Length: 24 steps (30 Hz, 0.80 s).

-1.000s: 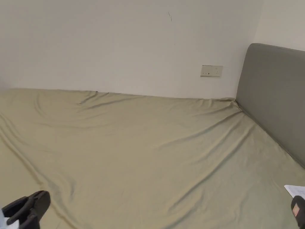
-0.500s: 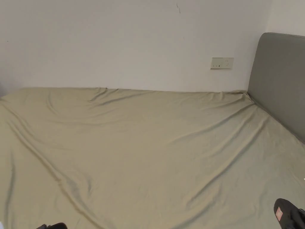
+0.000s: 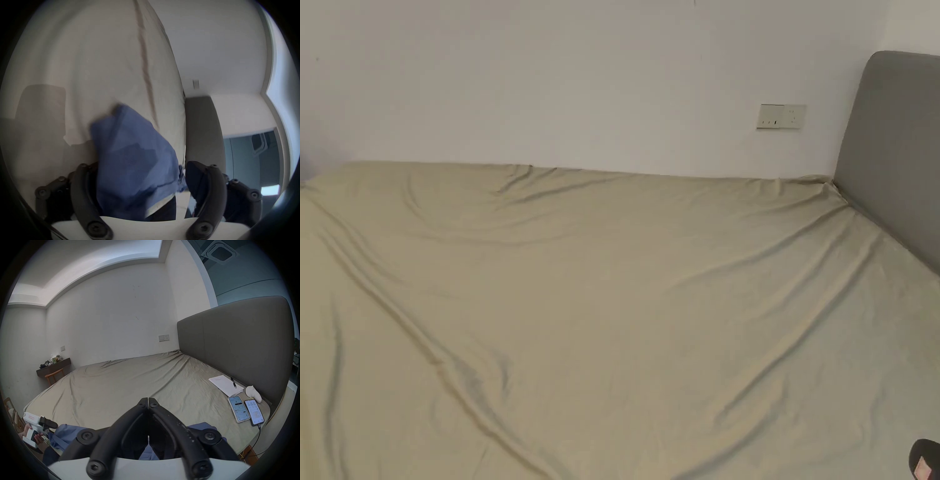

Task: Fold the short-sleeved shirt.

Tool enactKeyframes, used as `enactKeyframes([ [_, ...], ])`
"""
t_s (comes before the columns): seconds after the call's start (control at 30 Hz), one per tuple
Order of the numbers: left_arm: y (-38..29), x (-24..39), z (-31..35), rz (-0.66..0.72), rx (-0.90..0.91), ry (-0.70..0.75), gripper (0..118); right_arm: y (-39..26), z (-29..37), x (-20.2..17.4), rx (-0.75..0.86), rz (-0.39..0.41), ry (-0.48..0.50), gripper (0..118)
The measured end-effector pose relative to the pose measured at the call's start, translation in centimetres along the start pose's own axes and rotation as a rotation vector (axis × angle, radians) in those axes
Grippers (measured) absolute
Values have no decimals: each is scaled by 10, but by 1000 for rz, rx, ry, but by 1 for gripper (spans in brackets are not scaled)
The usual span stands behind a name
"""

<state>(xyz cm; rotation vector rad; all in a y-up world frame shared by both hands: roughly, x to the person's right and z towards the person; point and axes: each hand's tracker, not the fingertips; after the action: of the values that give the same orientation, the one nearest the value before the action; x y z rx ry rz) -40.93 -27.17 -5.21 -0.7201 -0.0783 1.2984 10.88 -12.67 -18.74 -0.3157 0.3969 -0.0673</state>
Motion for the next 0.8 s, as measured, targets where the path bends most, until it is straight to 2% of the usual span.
enactKeyframes([
  [0.03,-3,9,-11,-27,-39,27,84,0,0,1,0,-1,3,2],
  [0.07,-5,11,-22,-83,-42,57,71,1,0,0,0,1,6,2],
  [0.1,-8,17,-29,-105,-53,125,35,2,1,-1,1,4,8,2],
  [0.13,-11,22,-37,-131,-59,209,9,3,3,-5,3,9,11,2],
  [0.17,-13,21,-42,-114,-53,270,10,4,4,-6,6,15,14,2],
  [0.27,1,10,-16,-46,-38,182,9,7,7,-7,18,26,8,2],
  [0.43,13,6,50,-15,81,175,6,12,10,-3,37,13,4,2],
  [0.6,33,-11,105,-11,253,313,6,10,9,-2,40,-1,9,2],
  [0.7,36,-4,124,-46,289,408,6,6,7,-4,37,-11,23,2],
  [0.8,23,34,118,-204,248,476,6,5,7,-6,36,-19,38,2],
])
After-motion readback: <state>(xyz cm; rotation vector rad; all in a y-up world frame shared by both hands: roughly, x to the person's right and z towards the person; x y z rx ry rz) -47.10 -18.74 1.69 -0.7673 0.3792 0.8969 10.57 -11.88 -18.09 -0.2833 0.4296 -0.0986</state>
